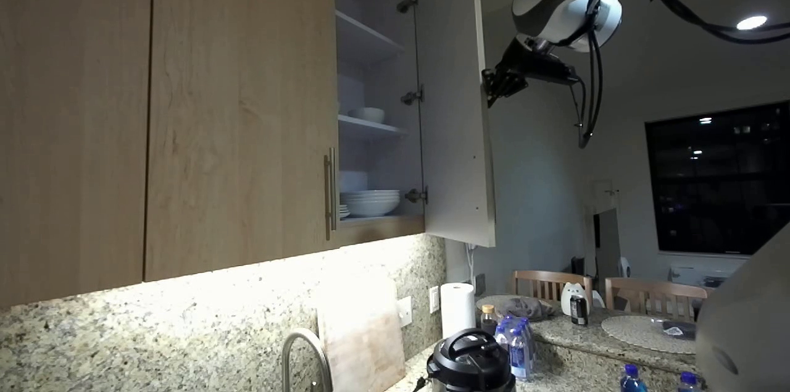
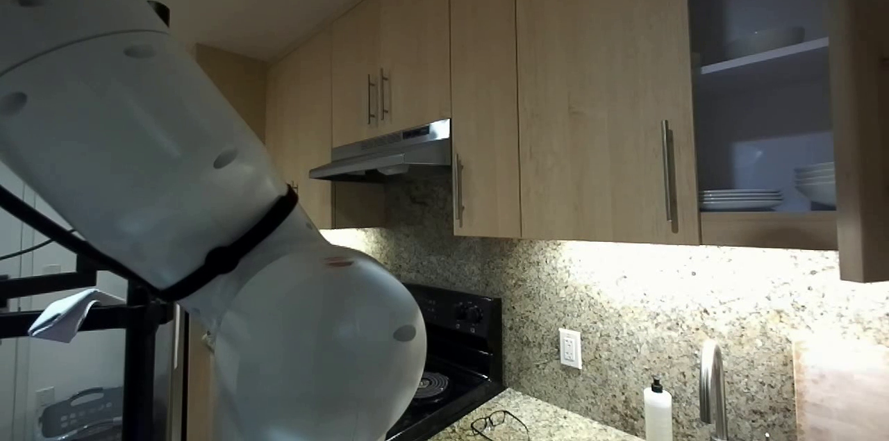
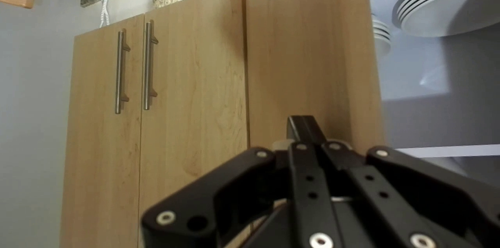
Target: Close the open cabinet door
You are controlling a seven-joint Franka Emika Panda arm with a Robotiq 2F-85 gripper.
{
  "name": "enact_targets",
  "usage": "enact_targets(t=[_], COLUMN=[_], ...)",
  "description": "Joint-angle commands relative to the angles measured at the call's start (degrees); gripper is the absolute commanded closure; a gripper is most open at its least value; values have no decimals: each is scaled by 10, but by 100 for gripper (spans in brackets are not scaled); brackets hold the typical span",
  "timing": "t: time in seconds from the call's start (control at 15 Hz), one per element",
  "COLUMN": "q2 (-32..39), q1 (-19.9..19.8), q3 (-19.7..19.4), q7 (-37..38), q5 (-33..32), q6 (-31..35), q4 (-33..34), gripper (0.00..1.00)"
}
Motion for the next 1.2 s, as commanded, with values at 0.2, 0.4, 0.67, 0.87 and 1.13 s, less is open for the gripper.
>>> enact_targets(t=[0.2, 0.4, 0.67, 0.87, 1.13], q2=[38, 47, 65, 77, 121], q1=[2, 7, 16, 27, 32], q3=[32, 44, 53, 57, 59], q7=[-9, -10, -11, -12, -13], q5=[8, 9, 12, 15, 20], q6=[18, 19, 21, 25, 43], q4=[22, 28, 41, 54, 90], gripper=[100, 100, 100, 100, 100])
